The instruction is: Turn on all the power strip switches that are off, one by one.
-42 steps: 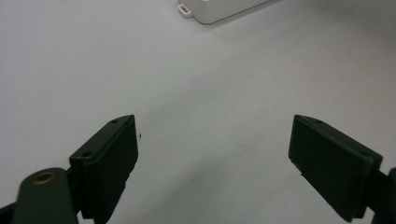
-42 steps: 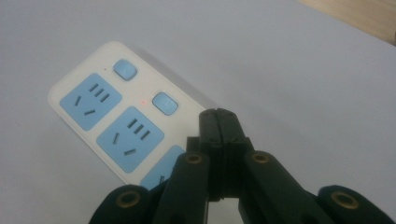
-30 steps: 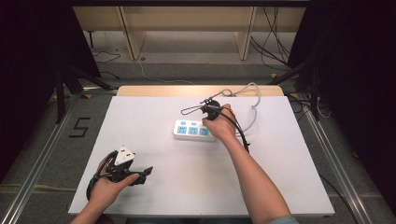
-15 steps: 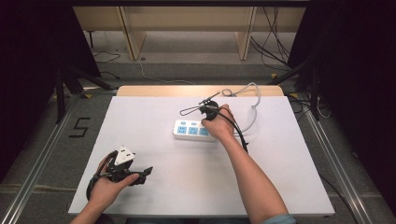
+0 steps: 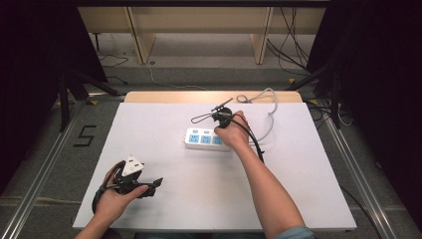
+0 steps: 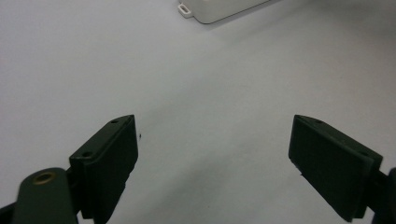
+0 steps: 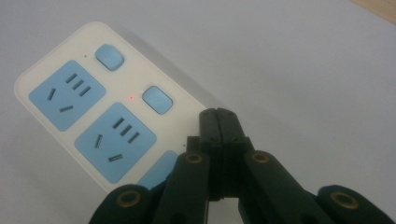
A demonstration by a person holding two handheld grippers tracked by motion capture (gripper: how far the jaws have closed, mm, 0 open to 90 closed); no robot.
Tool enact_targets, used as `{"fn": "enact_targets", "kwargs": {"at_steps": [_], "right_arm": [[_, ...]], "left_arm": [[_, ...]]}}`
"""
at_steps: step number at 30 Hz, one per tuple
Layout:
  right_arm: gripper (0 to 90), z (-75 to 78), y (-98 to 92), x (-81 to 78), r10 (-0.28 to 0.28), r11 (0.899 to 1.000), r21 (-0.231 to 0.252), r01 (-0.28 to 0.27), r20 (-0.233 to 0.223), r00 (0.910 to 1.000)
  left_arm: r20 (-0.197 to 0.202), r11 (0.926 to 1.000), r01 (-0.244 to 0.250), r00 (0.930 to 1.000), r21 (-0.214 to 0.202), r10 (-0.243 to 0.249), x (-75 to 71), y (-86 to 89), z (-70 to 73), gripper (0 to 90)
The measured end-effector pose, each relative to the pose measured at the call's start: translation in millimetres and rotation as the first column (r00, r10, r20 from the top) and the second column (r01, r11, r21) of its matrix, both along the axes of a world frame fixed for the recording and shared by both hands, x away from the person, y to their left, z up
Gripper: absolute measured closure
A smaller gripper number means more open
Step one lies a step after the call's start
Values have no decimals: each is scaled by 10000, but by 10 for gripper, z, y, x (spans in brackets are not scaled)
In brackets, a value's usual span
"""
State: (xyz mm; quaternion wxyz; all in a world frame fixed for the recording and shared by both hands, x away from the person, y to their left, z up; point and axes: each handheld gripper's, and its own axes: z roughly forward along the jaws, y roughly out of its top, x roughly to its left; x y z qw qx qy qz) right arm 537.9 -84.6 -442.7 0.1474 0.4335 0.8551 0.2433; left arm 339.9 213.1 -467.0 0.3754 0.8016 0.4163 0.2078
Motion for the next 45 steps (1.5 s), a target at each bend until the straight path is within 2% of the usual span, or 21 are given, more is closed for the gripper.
{"fn": "enact_targets", "kwargs": {"at_steps": [20,22,24,28,30,35,45], "right_arm": [[900,-22,6,-6,-258,9997,11,258,-131,9996],[900,-21,26,-20,-157,9997,-164,157,-6,9999],[900,-9,21,-17,-141,9999,30,141,-23,9999],[900,53,13,-10,-164,9993,354,156,240,9996],[900,81,16,0,-88,9996,284,79,295,9995],[900,120,53,12,19,9998,221,-22,139,9999],[900,159,187,15,307,9993,195,-309,124,9995]], "left_arm": [[-15,10000,18,10000,2,-18,-2,-6,-2,156],[-42,10000,-9,10000,4,9,3,-4,-6,156],[-53,10000,-25,10000,3,25,5,-2,-8,156],[-75,10000,-20,10000,20,20,10,-3,-9,156],[-80,10000,-17,10000,19,17,9,-5,-10,156],[-9,10000,-22,10000,7,22,2,-2,-3,156],[-29,10000,4,10000,19,-4,2,-1,-2,156]]}}
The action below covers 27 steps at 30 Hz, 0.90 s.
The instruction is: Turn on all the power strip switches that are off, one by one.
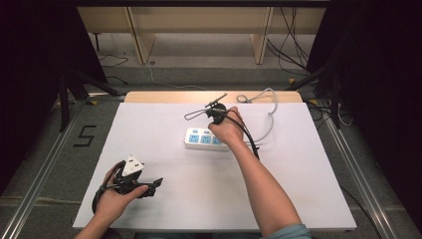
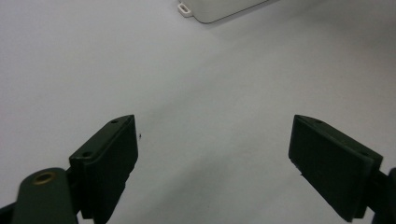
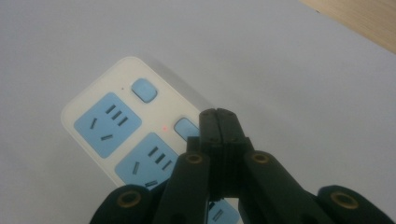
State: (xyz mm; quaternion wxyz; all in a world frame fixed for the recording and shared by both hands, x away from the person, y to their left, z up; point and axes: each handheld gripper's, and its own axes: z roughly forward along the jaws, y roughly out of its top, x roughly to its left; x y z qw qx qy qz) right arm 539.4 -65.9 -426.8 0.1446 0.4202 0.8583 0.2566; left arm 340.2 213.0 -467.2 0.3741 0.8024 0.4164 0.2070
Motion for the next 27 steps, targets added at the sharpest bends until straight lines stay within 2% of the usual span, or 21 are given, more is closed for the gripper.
{"fn": "enact_targets", "kwargs": {"at_steps": [11,23,27], "right_arm": [[900,-37,56,2,40,10000,-18,-40,-61,10000],[900,-13,191,20,299,9996,-24,-299,85,9995],[900,-24,237,13,300,9995,-41,-300,0,9996]], "left_arm": [[13,10000,34,10000,-4,-34,-2,-4,3,156],[22,10000,28,10000,-19,-28,-4,-3,6,156],[28,10000,34,10000,-32,-34,-6,-5,8,156]]}}
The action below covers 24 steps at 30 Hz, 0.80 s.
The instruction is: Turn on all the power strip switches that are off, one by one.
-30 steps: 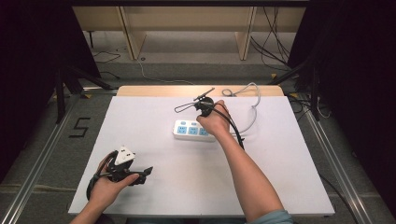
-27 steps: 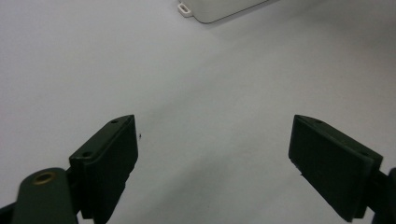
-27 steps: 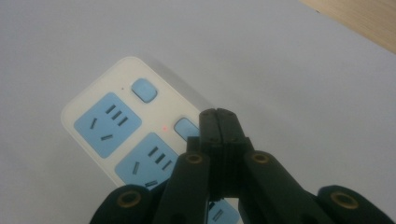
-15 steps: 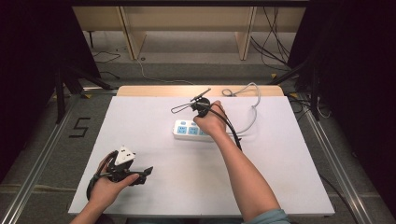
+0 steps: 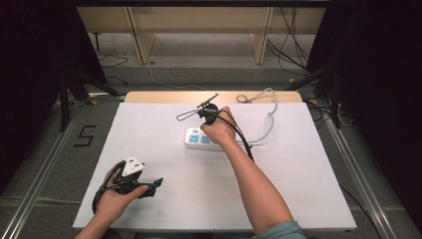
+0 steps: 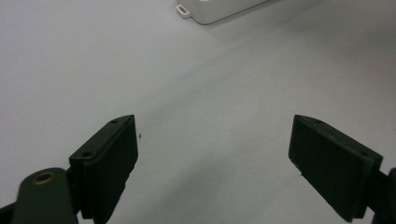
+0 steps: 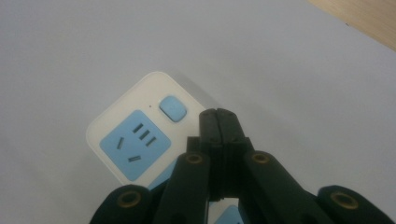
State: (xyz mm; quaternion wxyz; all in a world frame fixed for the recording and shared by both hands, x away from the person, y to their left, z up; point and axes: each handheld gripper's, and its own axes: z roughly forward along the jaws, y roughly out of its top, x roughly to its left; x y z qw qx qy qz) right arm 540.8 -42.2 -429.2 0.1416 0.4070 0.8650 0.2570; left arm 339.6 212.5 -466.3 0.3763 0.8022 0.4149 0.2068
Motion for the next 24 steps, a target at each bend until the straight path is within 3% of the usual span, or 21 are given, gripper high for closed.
{"fn": "enact_targets", "kwargs": {"at_steps": [24], "right_arm": [[900,-39,218,35,219,9997,107,-217,-121,9997]], "left_arm": [[-8,10000,10,10000,-20,-10,2,1,0,156]]}}
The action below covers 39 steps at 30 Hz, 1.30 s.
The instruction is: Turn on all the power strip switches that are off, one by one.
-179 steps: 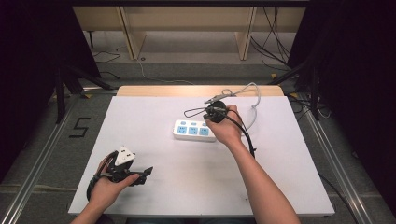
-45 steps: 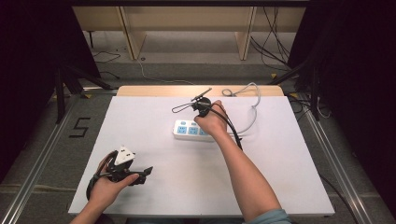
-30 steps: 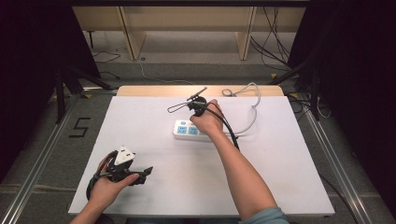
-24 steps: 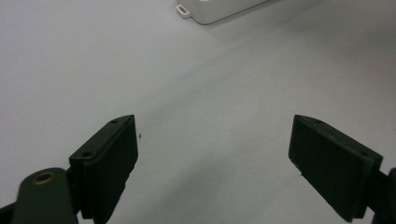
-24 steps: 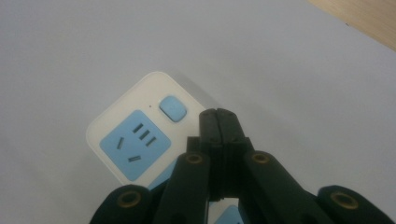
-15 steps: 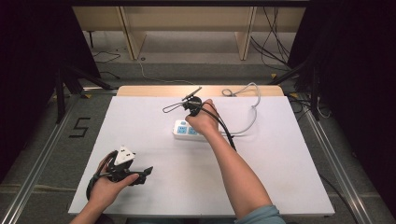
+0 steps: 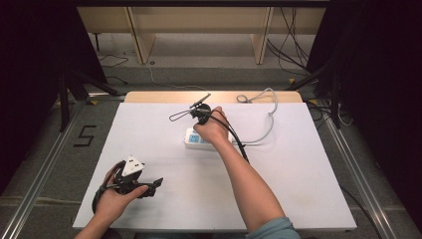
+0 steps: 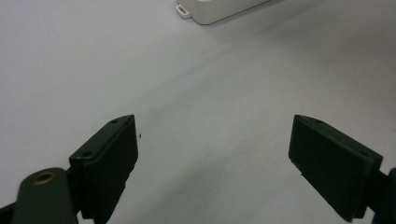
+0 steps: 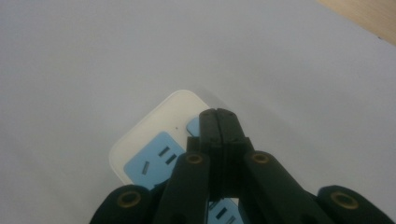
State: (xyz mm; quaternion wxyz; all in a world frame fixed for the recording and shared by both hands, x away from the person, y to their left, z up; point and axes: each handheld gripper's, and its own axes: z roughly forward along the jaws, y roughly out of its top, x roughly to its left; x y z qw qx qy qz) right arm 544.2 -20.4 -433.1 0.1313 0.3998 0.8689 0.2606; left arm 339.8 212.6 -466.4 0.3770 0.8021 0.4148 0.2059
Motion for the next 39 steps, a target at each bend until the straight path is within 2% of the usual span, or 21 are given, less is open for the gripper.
{"fn": "enact_targets", "kwargs": {"at_steps": [19,21,39], "right_arm": [[900,-56,115,35,19,10000,19,-19,-13,10000],[900,-54,116,43,72,9999,-105,-73,-60,10000],[900,-96,135,61,27,9999,-137,-29,-139,9999]], "left_arm": [[9,10000,37,10000,-9,-37,-2,-3,4,156],[37,10000,34,10000,17,-34,-3,-1,7,156],[37,10000,40,10000,23,-40,0,1,6,156]]}}
